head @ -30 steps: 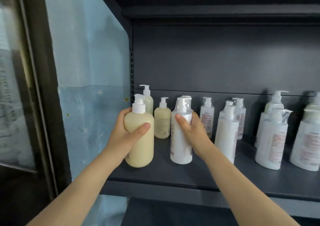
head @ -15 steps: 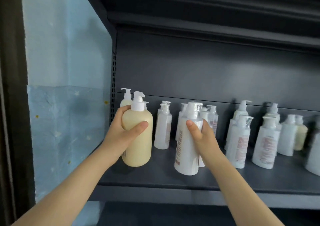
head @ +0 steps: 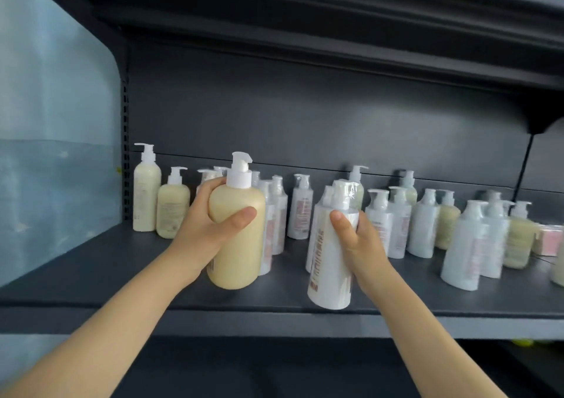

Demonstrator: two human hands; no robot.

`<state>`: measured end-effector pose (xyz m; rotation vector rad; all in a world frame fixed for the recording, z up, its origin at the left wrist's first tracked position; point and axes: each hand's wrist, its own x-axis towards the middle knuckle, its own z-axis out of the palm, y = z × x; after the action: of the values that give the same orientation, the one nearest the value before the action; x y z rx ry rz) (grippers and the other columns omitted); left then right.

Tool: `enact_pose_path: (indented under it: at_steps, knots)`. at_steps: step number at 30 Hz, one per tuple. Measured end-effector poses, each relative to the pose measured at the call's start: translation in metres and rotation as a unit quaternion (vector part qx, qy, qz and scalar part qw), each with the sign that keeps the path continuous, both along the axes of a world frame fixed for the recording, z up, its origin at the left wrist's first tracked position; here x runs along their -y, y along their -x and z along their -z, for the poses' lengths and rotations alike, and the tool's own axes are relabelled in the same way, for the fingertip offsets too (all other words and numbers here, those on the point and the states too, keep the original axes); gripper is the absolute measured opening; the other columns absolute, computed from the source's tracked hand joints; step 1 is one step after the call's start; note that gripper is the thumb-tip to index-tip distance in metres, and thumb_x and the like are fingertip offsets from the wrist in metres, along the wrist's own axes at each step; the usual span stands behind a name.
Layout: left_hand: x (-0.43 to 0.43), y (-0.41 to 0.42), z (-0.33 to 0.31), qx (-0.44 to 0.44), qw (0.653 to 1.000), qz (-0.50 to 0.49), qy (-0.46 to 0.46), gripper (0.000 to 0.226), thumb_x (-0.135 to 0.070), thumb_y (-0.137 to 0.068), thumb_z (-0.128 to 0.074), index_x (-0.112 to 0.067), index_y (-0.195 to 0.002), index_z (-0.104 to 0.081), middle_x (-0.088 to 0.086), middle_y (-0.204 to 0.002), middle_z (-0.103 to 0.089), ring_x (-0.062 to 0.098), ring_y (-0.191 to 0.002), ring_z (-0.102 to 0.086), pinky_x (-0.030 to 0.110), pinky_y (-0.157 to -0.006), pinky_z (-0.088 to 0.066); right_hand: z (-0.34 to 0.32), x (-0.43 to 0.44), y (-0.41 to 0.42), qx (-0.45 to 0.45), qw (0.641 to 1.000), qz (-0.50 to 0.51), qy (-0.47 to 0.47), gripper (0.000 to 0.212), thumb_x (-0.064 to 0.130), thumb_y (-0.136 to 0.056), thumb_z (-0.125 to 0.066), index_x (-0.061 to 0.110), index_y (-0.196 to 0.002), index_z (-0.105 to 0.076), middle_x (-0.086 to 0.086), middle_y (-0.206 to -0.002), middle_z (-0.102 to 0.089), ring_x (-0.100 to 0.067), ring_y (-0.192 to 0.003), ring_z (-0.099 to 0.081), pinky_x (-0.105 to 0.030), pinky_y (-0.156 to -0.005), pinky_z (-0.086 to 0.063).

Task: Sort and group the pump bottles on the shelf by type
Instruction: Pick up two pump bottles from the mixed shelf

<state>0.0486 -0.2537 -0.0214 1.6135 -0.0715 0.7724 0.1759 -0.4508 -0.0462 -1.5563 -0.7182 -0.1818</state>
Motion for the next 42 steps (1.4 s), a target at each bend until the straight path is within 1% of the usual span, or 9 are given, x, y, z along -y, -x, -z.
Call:
enact_pose_path:
  at_steps: [5,9,15,19,24,29,33,39,42]
  knots:
    - [0.074,-0.023,0.006,-0.02,0.999,-0.038,0.021,0.062,-0.056,-0.038,-0.066,-0.054,-0.096,-0.044,-0.012,-0.1,-0.059,0.011,-0.09,-0.059,0.031,-0.07,-0.048,-0.002,0.055,-0.035,-0.014,0.999,-0.031,0.009,0.046,0.062,-0.074,-0.061,0.026,-0.103,-0.053,0.004,-0.097,-0.066,-0.015,-0.091,-0.065,-0.031,-0.075,-0.053]
    - [0.12,-0.035,0.008,-0.046,0.997,-0.063,-0.004,0.059,-0.055,-0.039,-0.065,-0.058,-0.093,-0.043,-0.019,-0.098,-0.056,0.008,-0.089,-0.06,0.032,-0.07,-0.05,-0.001,0.078,-0.062,0.012,0.999,-0.026,0.027,0.064,0.068,-0.07,-0.059,0.021,-0.113,-0.053,0.004,-0.097,-0.064,-0.017,-0.091,-0.064,-0.038,-0.08,-0.054]
    - [0.154,-0.046,0.011,-0.062,0.994,-0.084,-0.01,0.055,-0.043,-0.053,-0.071,-0.055,-0.096,-0.04,-0.017,-0.102,-0.056,0.005,-0.089,-0.059,0.028,-0.068,-0.049,0.009,0.082,-0.079,-0.012,1.0,-0.01,0.025,0.035,0.043,-0.084,-0.064,0.028,-0.109,-0.045,0.015,-0.095,-0.057,-0.004,-0.091,-0.058,-0.028,-0.078,-0.046]
    - [0.156,-0.05,0.014,-0.056,0.993,-0.105,0.012,0.048,-0.037,-0.058,-0.068,-0.05,-0.097,-0.043,-0.015,-0.101,-0.056,0.004,-0.088,-0.058,0.027,-0.066,-0.047,0.017,0.078,-0.088,-0.015,1.0,-0.009,0.012,0.027,0.039,-0.079,-0.07,0.031,-0.096,-0.05,0.006,-0.099,-0.061,-0.009,-0.092,-0.06,-0.024,-0.072,-0.047]
    - [0.153,-0.048,0.02,-0.058,0.992,-0.111,0.02,0.046,-0.035,-0.068,-0.075,-0.051,-0.097,-0.043,-0.014,-0.103,-0.057,0.006,-0.092,-0.058,0.029,-0.069,-0.048,0.016,0.073,-0.094,-0.008,0.999,-0.006,0.047,0.057,0.054,-0.067,-0.07,0.02,-0.109,-0.053,-0.003,-0.109,-0.06,-0.018,-0.098,-0.061,-0.029,-0.072,-0.051]
    - [0.151,-0.038,0.02,-0.052,0.992,-0.112,0.012,0.04,-0.028,-0.077,-0.073,-0.049,-0.095,-0.044,-0.015,-0.101,-0.056,0.005,-0.09,-0.057,0.029,-0.069,-0.048,0.002,0.081,-0.088,-0.016,0.993,0.004,0.118,0.046,0.036,-0.08,-0.07,0.013,-0.114,-0.05,-0.003,-0.108,-0.062,-0.017,-0.096,-0.061,-0.031,-0.08,-0.05]
    - [0.156,-0.03,0.013,-0.042,0.995,-0.09,0.002,0.042,-0.028,-0.076,-0.074,-0.05,-0.095,-0.043,-0.016,-0.1,-0.055,0.005,-0.09,-0.057,0.032,-0.069,-0.048,-0.007,0.095,-0.079,-0.013,0.976,0.058,0.208,0.071,0.044,-0.078,-0.069,0.01,-0.133,-0.039,-0.007,-0.126,-0.048,-0.024,-0.114,-0.052,-0.036,-0.095,-0.045]
    - [0.182,-0.025,0.001,-0.011,1.0,-0.025,-0.003,0.04,-0.028,-0.077,-0.073,-0.05,-0.093,-0.043,-0.016,-0.1,-0.055,0.004,-0.088,-0.057,0.029,-0.066,-0.047,-0.014,0.142,-0.013,0.002,0.98,0.044,0.193,0.049,0.04,-0.091,-0.053,0.018,-0.133,-0.041,0.003,-0.118,-0.055,-0.003,-0.095,-0.052,-0.012,-0.067,-0.038]
    - [0.205,-0.026,-0.005,0.0,1.0,0.015,-0.002,0.043,-0.039,-0.063,-0.072,-0.05,-0.095,-0.044,-0.016,-0.101,-0.057,0.005,-0.089,-0.059,0.028,-0.066,-0.047,-0.011,0.17,0.025,0.012,0.989,0.034,0.146,0.037,0.036,-0.093,-0.052,0.022,-0.126,-0.049,0.017,-0.103,-0.056,0.009,-0.091,-0.052,-0.005,-0.071,-0.041]
